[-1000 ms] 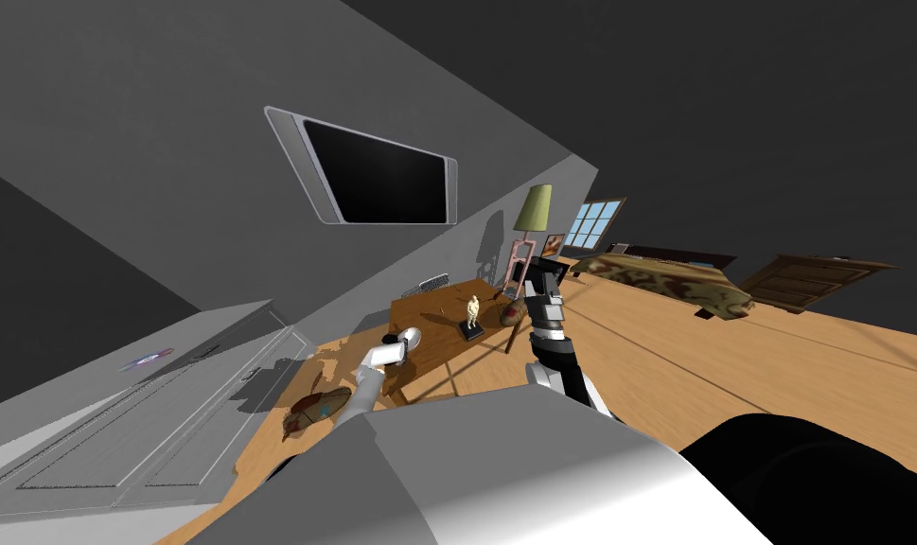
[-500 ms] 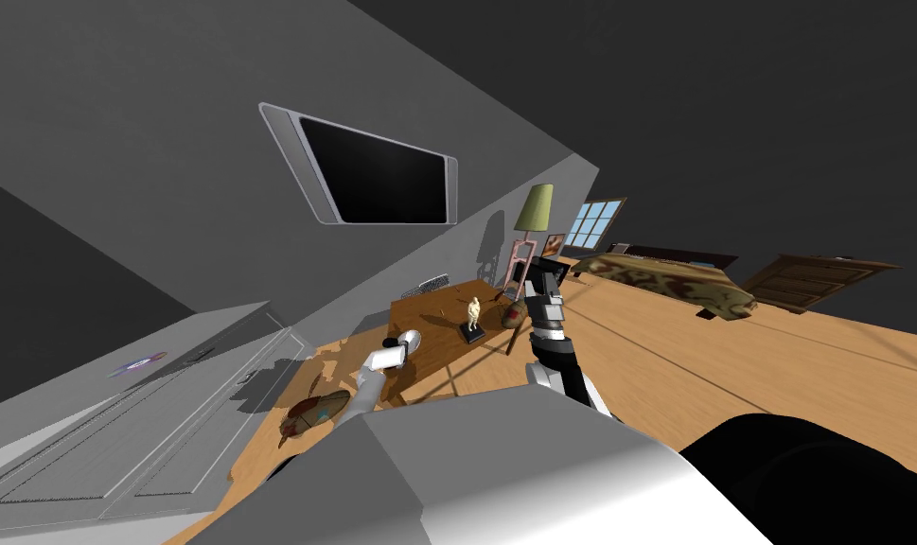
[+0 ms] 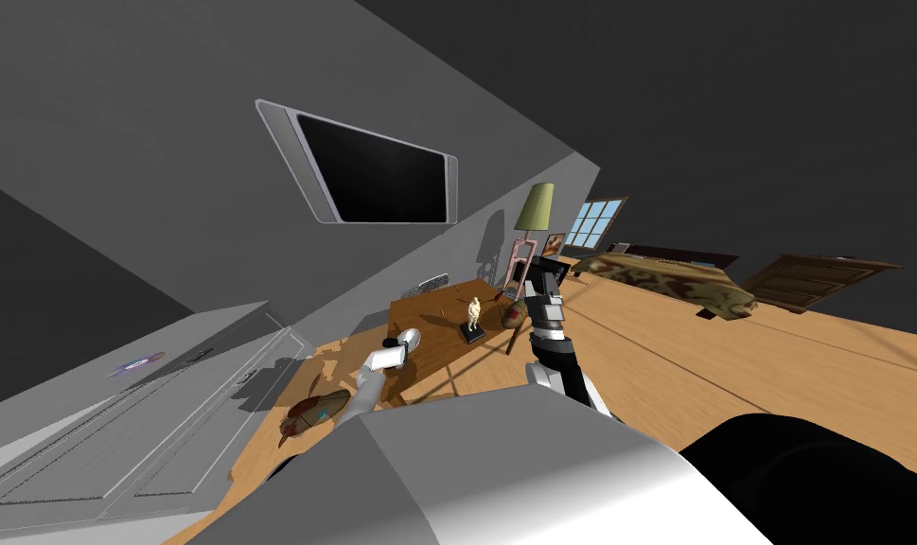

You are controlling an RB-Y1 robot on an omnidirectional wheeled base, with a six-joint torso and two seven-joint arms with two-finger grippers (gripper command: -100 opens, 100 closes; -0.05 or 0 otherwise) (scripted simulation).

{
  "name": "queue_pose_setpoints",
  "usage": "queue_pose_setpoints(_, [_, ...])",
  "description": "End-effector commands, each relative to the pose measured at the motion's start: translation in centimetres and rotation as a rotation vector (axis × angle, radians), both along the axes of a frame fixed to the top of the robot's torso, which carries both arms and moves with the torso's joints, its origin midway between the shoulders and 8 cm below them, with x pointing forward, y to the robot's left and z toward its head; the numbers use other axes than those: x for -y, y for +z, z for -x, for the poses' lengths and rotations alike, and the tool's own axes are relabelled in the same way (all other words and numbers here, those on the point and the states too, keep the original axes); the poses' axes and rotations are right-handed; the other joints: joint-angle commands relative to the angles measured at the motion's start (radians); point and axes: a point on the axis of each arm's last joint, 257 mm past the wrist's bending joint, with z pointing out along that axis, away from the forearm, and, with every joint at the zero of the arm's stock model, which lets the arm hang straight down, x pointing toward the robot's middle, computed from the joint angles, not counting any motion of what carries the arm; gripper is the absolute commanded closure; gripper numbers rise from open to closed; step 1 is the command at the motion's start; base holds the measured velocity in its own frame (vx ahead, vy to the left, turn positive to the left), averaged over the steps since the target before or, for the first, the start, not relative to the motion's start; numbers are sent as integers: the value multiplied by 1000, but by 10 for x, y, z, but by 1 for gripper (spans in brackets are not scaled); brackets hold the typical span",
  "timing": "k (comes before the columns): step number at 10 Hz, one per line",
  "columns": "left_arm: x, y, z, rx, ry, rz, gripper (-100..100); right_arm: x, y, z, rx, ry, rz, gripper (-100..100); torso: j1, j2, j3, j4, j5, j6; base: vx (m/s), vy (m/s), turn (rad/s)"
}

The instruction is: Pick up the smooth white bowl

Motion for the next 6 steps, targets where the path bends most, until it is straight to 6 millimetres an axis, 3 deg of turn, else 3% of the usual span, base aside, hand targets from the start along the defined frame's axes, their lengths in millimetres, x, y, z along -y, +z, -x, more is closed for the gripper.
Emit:
queue_pose_setpoints(1, [0,0,0,0,0,0,0,0,0,0,0,0,0,0,0,0,0,0,0,0,0,0,0])
queue_pose_setpoints(2, [0,7,-3,2,1,1,100,0,0,0,0,0,0,0,0,0,0,0,0,0,-30,-7,6])
queue_pose_setpoints(5, [-1,13,-6,3,1,1,100,0,0,0,0,0,0,0,-1,5,3,1,-1,0,-46,-13,3])
queue_pose_setpoints(6, [-1,13,-6,1,1,1,0,0,0,0,0,0,0,0,-1,3,2,1,0,0,-5,-1,0])
